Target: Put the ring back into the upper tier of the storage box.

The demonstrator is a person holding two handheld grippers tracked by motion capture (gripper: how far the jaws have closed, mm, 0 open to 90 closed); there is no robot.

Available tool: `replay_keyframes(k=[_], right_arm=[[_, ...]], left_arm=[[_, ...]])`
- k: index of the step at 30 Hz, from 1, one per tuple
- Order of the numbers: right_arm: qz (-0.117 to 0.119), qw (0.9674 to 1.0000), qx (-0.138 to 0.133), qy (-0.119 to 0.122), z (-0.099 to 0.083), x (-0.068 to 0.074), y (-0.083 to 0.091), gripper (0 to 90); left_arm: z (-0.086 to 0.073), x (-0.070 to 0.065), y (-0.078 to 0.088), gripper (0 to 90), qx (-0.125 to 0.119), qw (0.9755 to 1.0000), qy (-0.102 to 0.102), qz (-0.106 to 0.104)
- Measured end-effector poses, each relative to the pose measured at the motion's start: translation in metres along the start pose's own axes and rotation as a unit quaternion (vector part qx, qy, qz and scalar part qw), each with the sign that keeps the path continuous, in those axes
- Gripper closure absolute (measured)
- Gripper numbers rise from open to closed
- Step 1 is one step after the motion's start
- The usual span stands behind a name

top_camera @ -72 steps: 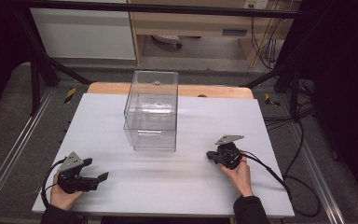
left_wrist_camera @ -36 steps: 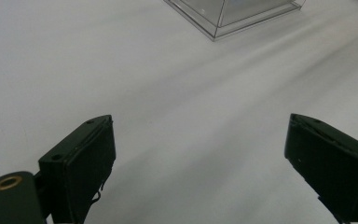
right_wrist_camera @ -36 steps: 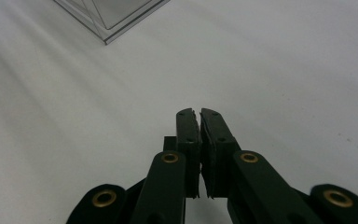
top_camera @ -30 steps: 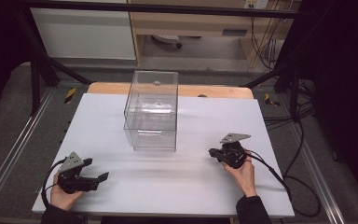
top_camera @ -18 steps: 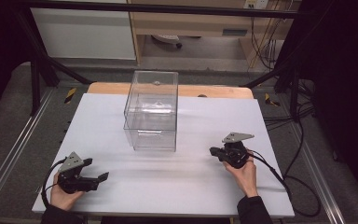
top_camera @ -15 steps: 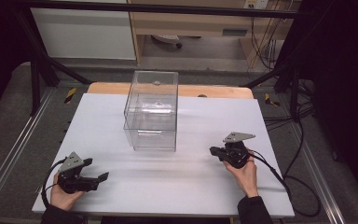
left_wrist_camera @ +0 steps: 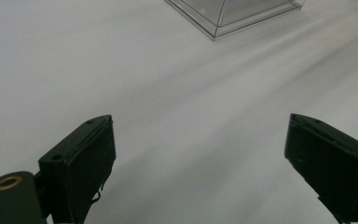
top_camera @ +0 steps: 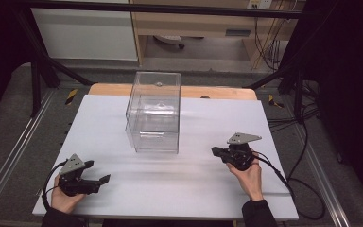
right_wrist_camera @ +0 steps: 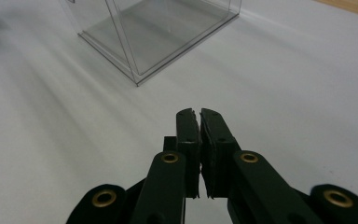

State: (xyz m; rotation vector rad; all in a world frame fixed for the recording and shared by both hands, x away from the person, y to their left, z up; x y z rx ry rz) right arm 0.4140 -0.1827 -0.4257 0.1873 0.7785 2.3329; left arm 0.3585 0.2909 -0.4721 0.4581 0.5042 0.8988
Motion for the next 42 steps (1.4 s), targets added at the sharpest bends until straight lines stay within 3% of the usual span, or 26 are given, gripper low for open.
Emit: replay_keyframes(k=[21, 42], right_arm=[[0.011, 0.9988, -0.043, 0.021, 0.024, 0.016, 0.018, 87.1], [0.012, 0.9963, -0.081, 0.025, 0.039, 0.025, 0.033, 87.1]], left_arm=[[0.0, 0.0, 0.0, 8.2, 0.0, 1.0, 0.0, 0.0], [0.0, 0.0, 0.0, 8.2, -0.001, 1.0, 0.0, 0.0]])
Point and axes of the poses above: each handheld gripper's, and its own axes: y roughly backward along the jaws, z roughly out of its top, x roughly to its left, the point moved 4 cm from there along -y, roughly forward along the jaws, and after that the axes turned 10 degrees about y, right-handed, at the moved point
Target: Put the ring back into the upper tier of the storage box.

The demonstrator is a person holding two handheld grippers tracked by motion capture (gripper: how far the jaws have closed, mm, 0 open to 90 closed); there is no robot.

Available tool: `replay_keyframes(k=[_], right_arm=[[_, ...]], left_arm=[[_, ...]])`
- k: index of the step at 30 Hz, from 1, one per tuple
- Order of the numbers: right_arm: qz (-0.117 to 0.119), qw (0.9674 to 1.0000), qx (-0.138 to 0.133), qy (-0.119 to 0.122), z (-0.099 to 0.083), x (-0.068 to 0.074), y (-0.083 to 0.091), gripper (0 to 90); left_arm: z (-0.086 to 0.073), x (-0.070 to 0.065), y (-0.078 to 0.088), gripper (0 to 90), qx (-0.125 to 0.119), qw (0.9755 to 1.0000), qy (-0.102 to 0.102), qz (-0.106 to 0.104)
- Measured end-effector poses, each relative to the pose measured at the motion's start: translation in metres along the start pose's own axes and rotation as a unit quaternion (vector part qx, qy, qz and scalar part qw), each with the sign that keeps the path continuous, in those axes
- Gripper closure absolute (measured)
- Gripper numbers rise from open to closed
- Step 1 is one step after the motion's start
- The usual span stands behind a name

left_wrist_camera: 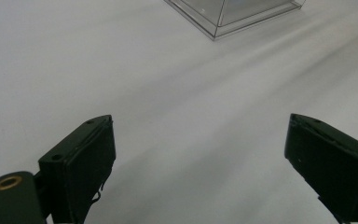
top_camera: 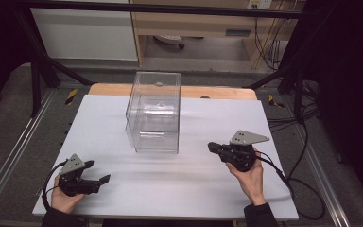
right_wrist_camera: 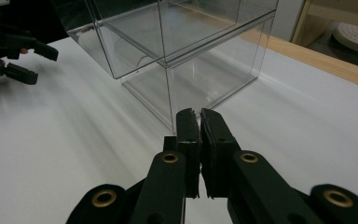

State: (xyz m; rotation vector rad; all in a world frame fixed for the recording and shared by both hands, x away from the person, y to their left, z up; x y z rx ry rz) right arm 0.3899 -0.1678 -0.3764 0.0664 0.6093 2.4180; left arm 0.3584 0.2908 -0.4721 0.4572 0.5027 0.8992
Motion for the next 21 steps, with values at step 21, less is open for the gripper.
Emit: replay_keyframes(k=[21], right_arm=[[-0.003, 0.9989, -0.047, 0.0, 0.019, 0.005, 0.01, 87.1]], left_arm=[[0.0, 0.0, 0.0, 8.1, 0.0, 1.0, 0.0, 0.001]])
Point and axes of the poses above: each handheld gripper's, and its own axes: y roughly backward along the jaws, z roughly out of its top, x roughly to its left, the point moved 4 cm from there along -y, roughly forward along the jaws, and after that the axes turned 10 degrees about y, right-handed, at the moved point
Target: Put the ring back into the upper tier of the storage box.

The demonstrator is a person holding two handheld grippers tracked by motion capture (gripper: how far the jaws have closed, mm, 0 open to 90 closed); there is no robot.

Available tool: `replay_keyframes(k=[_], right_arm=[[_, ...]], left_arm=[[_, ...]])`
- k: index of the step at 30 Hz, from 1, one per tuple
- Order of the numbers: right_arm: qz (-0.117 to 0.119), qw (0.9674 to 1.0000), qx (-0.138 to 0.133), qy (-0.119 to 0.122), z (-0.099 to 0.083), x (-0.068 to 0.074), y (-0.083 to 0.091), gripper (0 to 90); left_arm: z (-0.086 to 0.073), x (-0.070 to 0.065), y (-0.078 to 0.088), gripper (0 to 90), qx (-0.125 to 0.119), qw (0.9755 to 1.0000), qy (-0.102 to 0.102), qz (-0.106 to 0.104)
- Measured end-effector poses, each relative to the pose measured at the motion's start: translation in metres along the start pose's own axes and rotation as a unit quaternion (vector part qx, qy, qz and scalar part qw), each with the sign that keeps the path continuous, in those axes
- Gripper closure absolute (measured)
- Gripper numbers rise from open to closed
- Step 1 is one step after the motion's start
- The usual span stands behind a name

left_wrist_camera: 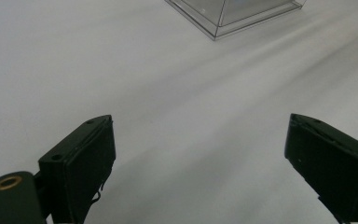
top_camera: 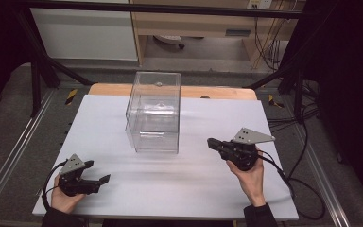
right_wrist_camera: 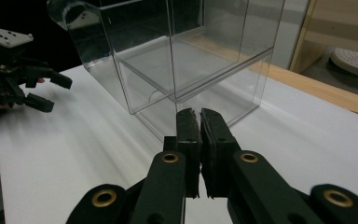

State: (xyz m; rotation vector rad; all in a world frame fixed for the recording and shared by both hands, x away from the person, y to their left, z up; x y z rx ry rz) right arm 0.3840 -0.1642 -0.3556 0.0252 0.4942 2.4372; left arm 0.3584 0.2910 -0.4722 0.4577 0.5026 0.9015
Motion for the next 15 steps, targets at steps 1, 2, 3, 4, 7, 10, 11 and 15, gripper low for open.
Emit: replay_keyframes(k=[1, 2, 3, 4, 7, 10, 11, 15], right_arm=[[0.001, 1.0, -0.003, 0.0, 0.002, 0.001, 0.0, 87.1], [0.002, 1.0, -0.005, 0.0, 0.003, 0.001, 0.0, 87.1], [0.001, 1.0, -0.008, 0.001, 0.005, 0.002, 0.0, 87.1], [0.001, 0.9999, -0.011, 0.002, 0.006, 0.002, 0.0, 87.1], [0.0, 0.9998, -0.02, 0.002, 0.012, 0.004, -0.001, 87.1], [0.001, 0.9997, -0.026, 0.004, 0.016, 0.006, -0.002, 87.1], [0.001, 0.9997, -0.026, 0.004, 0.016, 0.006, -0.002, 87.1], [0.001, 0.9993, -0.037, 0.005, 0.023, 0.008, -0.003, 87.1]], left_arm=[[0.0, 0.0, 0.0, 8.1, 0.0, 1.0, 0.0, 0.0], [0.0, 0.0, 0.0, 8.1, 0.0, 1.0, 0.0, 0.0], [0.0, 0.0, 0.0, 8.1, 0.0, 1.0, 0.0, 0.0], [0.0, 0.0, 0.0, 8.1, 0.0, 1.0, 0.0, 0.0], [0.0, 0.0, 0.0, 8.1, 0.001, 1.0, -0.001, 0.0], [0.0, 0.0, 0.0, 8.1, 0.001, 1.0, -0.001, 0.0], [0.0, 0.0, 0.0, 8.1, 0.001, 1.0, -0.001, 0.0], [0.0, 0.0, 0.0, 8.1, 0.0, 1.0, -0.001, 0.0]])
Point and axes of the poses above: each handheld gripper's, and its own axes: y roughly backward along the jaws, z roughly out of its top, x roughly to its left, the point moved 4 cm from there along -y, roughly forward along the jaws, and after that the axes turned 10 degrees about y, right-handed, at the moved point
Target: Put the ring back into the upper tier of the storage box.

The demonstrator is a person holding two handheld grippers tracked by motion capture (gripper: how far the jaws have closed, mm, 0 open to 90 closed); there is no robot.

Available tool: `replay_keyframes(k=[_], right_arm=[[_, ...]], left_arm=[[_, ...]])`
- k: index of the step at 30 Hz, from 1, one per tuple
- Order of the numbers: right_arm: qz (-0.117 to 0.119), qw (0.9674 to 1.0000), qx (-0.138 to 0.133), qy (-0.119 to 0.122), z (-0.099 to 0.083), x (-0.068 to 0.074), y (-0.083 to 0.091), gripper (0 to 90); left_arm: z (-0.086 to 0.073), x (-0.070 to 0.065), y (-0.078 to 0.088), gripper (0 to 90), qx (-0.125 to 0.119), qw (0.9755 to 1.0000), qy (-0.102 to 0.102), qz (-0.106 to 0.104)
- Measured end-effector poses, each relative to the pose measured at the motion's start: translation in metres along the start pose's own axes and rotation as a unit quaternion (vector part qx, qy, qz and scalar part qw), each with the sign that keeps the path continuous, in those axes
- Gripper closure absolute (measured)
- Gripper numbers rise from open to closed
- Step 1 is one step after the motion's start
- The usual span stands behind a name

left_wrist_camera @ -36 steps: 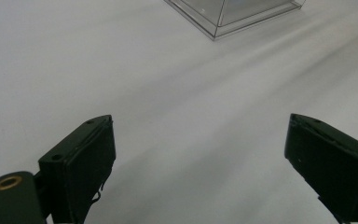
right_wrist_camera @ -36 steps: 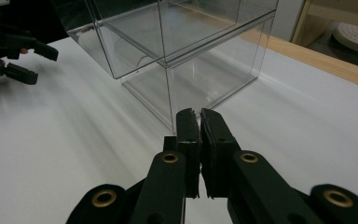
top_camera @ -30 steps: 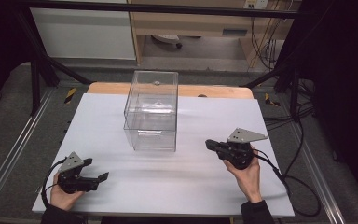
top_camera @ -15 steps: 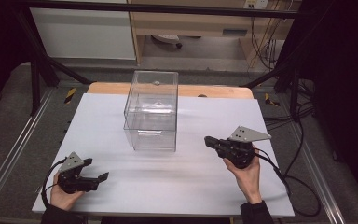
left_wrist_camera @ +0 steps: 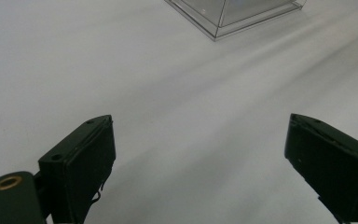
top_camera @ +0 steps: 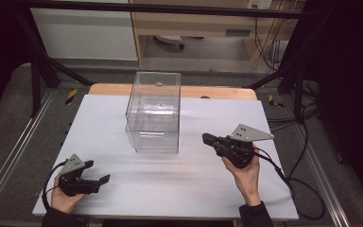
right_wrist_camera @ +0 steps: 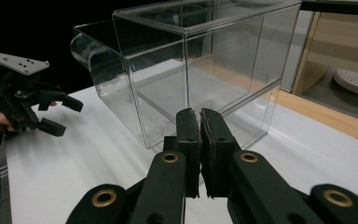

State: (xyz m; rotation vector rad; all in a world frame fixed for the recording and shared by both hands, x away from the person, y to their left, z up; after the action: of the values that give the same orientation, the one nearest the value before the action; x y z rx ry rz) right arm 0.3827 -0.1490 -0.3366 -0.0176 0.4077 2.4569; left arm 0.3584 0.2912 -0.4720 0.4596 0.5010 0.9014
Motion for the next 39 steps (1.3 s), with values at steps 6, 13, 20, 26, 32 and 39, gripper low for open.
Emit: replay_keyframes(k=[6, 13, 20, 26, 32, 39], right_arm=[[0.001, 0.9999, -0.013, -0.004, 0.007, 0.001, -0.001, 87.1], [0.005, 0.9997, -0.023, -0.001, 0.016, 0.004, -0.006, 87.1], [0.008, 0.9995, -0.03, -0.001, 0.023, 0.005, -0.007, 87.1], [0.011, 0.9992, -0.038, -0.001, 0.029, 0.007, -0.009, 87.1], [0.012, 0.999, -0.044, 0.003, 0.038, 0.009, -0.01, 87.2], [0.016, 0.9986, -0.049, 0.006, 0.046, 0.011, -0.015, 87.2]], left_arm=[[0.0, 0.0, 0.0, 8.1, 0.0, 1.0, 0.0, 0.0], [0.0, 0.0, 0.0, 8.1, -0.002, 1.0, 0.001, 0.0], [0.0, 0.0, 0.0, 8.1, -0.003, 1.0, 0.002, 0.0], [0.0, 0.0, 0.001, 8.1, -0.004, 1.0, 0.002, 0.001], [0.0, 0.0, 0.001, 8.1, -0.004, 1.0, 0.002, 0.001], [0.001, 0.0, 0.001, 8.1, -0.004, 1.0, 0.001, 0.001]])
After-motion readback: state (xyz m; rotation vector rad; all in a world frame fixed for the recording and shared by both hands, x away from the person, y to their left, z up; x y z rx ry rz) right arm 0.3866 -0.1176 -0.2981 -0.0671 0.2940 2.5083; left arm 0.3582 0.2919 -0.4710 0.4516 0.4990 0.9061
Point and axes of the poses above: each handheld gripper's, and its own axes: y roughly backward along the jaws, z roughly out of its top, x roughly to its left, the point moved 4 cm from there along -y, roughly forward along the jaws, and after that the axes turned 10 degrees about y, right-handed, at the moved point
